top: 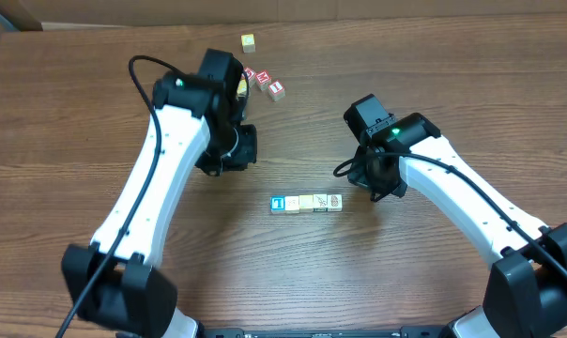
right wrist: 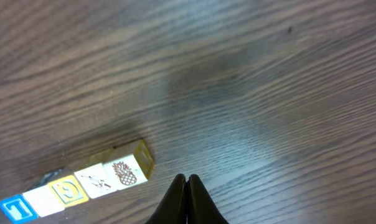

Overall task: Flip 5 blocks
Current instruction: 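Lower both grippers to the row ends and push the blocks together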

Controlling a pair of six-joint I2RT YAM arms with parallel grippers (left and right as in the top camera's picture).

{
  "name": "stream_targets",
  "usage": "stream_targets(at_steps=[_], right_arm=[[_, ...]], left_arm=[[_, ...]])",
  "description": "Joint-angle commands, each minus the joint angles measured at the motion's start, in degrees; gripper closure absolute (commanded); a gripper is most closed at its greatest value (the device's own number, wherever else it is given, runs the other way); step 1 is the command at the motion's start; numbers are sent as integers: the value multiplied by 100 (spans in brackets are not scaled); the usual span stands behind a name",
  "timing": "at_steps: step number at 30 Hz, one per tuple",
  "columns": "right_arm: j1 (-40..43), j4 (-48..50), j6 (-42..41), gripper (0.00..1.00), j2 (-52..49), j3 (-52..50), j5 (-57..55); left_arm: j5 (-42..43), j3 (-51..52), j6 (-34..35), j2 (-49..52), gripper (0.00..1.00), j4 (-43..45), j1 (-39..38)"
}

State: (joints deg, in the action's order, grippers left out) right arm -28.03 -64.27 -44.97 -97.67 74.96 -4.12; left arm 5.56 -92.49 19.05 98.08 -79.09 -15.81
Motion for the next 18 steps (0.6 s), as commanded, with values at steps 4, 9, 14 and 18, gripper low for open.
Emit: stream_targets(at_steps=[4,9,14,18], right_arm=[[52,297,175,96,28,-424,321],[52,603,170,96,26,-748,319],[52,1167,149,96,26,-1165,450],[50,1770,149,96,26,-1541,634]], left_arm=[[-879,1202,1047,-374,96,544,-227],[-804,2238,927,-369,96,1552,-212],[-503,2855,404,-363,96,2435,-214],[-448,3045,409,-358,96,2894,-212]])
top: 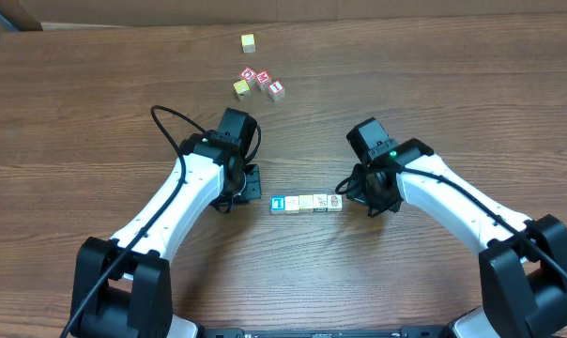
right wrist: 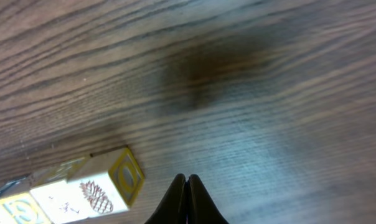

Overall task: Flip 5 blocks
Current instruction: 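Lower both grippers to the row ends and push the blocks together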

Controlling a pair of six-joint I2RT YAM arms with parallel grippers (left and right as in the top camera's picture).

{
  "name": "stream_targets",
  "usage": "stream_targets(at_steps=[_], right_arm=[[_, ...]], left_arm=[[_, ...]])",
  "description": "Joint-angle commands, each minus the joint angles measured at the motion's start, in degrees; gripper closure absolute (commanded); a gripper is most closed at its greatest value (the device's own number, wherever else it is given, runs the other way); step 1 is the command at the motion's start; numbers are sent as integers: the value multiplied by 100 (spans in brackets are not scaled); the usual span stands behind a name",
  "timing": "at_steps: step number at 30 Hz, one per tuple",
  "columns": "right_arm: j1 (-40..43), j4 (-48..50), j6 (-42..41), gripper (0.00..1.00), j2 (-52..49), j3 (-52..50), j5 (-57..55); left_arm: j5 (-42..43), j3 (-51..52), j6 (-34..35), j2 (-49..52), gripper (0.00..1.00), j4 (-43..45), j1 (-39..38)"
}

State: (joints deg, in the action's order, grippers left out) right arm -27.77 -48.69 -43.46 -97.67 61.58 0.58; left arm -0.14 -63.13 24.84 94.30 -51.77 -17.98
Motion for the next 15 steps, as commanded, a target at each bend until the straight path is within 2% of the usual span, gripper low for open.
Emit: stream_targets(at_steps=[1,6,15], right_arm=[[13,352,-2,96,26,-278,195],[15,831,-208,96,24,-586,212],[9,940,-634,96,15,-614,214]], left_arm=[[149,146,-164,22,96,249,4],[273,225,-103,153,96,367,-24],[726,227,-127,625,96,295,-83]])
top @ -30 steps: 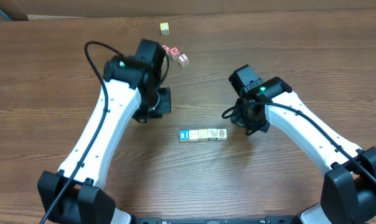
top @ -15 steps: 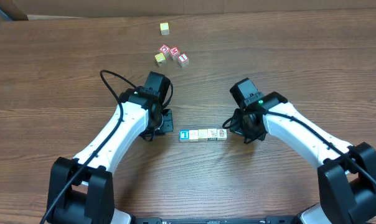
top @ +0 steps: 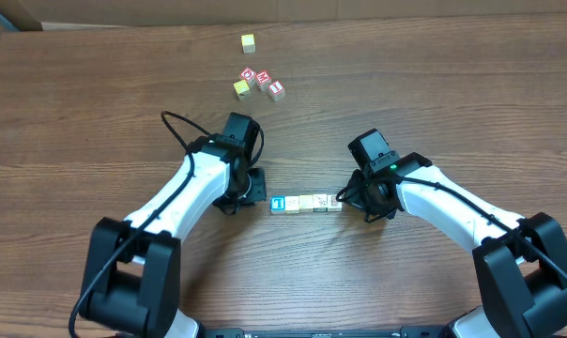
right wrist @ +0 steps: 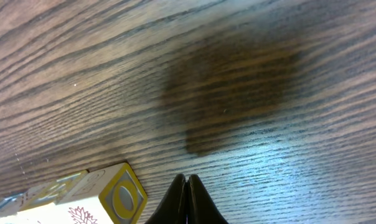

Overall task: Flip 5 blocks
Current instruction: 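Lower both grippers to the row ends and push the blocks together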

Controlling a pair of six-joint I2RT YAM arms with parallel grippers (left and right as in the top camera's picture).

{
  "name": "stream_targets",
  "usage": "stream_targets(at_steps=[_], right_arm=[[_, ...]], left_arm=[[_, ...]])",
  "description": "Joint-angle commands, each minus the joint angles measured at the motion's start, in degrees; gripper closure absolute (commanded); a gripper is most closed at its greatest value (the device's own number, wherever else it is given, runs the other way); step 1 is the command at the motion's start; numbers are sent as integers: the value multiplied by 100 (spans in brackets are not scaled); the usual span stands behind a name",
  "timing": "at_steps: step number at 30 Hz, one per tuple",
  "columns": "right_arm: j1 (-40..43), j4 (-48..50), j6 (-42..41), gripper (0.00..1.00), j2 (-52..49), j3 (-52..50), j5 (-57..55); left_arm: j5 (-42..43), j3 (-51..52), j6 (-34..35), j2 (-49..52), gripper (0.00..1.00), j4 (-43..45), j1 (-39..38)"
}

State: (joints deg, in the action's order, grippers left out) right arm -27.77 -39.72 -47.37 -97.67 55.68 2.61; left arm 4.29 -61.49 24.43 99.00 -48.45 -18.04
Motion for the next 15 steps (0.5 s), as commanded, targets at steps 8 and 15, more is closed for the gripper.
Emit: stream_targets(at_steps=[8,15], right_arm=[[9,114,-439,96,15,-24,35],[-68,114,-518,96,13,-24,57]], left_arm=[[304,63,-87,225,96,76,-317],[273,63,-39,247,96,98,-378]])
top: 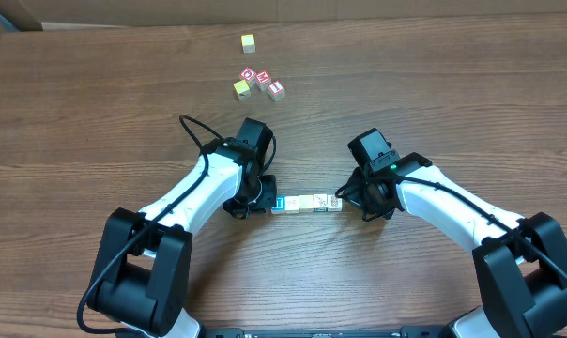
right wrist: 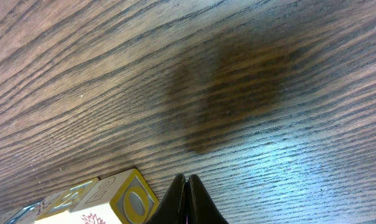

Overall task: Flip 5 blocks
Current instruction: 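Lower both grippers to the row ends and push the blocks together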

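A row of small picture blocks point(top: 307, 203) lies at the table's middle, with a blue block point(top: 278, 204) at its left end. The right end block point(right wrist: 122, 202) has a pineapple on top and a yellow-framed O on its side. My right gripper point(right wrist: 187, 182) is shut and holds nothing. Its tip is low over the wood, just beside that O face. In the overhead view the right gripper point(top: 351, 199) is at the row's right end. The left gripper point(top: 262, 201) is against the blue end, and whether it is open is hidden.
Several loose blocks lie at the far side: a yellow block point(top: 249, 42) alone, and below it a cluster of another yellow block point(top: 241, 88) and red blocks point(top: 264, 80). Both arms' cables and elbows flank the row.
My left gripper has moved right, from a little left of the row up to the blue block. The right gripper has hardly moved and stays shut beside the O face.
At first my left gripper was far up-left of the row and my right gripper stood off to its right, shut. Both then came closer to the row's ends. Now each sits at one end of the row, which has not shifted.
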Controlling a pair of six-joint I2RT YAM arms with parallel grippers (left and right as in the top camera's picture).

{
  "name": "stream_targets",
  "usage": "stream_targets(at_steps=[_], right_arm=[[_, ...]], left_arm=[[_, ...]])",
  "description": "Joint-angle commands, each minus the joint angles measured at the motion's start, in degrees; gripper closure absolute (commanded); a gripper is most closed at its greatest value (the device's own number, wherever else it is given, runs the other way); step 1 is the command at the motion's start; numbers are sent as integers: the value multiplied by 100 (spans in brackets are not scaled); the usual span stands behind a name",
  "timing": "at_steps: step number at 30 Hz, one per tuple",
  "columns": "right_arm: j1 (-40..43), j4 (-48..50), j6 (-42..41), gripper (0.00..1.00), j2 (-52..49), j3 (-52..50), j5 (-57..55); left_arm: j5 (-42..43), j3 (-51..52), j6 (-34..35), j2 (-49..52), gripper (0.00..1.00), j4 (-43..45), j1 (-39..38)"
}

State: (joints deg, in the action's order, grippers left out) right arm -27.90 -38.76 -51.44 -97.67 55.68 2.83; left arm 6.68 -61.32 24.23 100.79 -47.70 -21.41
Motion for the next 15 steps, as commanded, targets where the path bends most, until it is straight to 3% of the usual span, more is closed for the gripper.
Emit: stream_targets(at_steps=[1,15], right_arm=[[-76,20,-111,96,13,-24,33],[-199,258,-114,96,-81,-24,55]], left_arm=[[37,46,-20,83,96,35,-42],[42,42,-24,474,96,146,-37]])
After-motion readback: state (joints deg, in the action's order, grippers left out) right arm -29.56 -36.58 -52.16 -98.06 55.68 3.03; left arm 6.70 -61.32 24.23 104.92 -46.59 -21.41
